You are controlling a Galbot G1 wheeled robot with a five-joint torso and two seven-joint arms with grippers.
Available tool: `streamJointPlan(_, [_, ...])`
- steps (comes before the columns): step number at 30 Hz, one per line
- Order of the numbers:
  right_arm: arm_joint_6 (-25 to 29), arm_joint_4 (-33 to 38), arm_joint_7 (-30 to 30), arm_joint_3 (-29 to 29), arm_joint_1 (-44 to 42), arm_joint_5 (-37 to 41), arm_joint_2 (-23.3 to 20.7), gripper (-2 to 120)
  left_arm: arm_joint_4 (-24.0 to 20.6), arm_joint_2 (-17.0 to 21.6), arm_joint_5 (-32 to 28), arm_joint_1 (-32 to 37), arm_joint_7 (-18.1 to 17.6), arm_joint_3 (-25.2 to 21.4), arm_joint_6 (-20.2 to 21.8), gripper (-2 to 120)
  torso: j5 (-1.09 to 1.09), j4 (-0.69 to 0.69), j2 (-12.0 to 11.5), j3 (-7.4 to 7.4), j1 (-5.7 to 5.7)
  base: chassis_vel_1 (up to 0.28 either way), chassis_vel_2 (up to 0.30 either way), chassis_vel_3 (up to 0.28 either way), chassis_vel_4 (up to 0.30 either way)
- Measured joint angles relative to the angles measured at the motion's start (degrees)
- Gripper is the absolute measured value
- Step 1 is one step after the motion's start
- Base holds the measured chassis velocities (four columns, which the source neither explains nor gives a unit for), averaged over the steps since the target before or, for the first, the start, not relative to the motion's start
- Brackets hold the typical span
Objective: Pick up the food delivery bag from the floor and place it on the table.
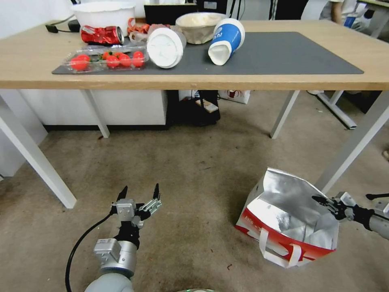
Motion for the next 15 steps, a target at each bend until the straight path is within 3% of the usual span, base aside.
streamJointPlan(8, [-3.36,9.05,1.41,0.97,-5.37,7.48,-1.43,0,-0.07,-0.18,0.05,-0.23,0.02,-0.01,0.03,100,-0.01,-0.01,0.00,0.00,0.00,0.000,0.000,0.000,0.000])
streamJointPlan(15, [-9.83,18.74,3.39,1.15,-8.69,14.04,-2.30,0,-0.47,-0.07,0.07,-0.22,-0.02,-0.38,0.07,100,-0.01,0.00,0.00,0.00,0.00,0.000,0.000,0.000,0.000])
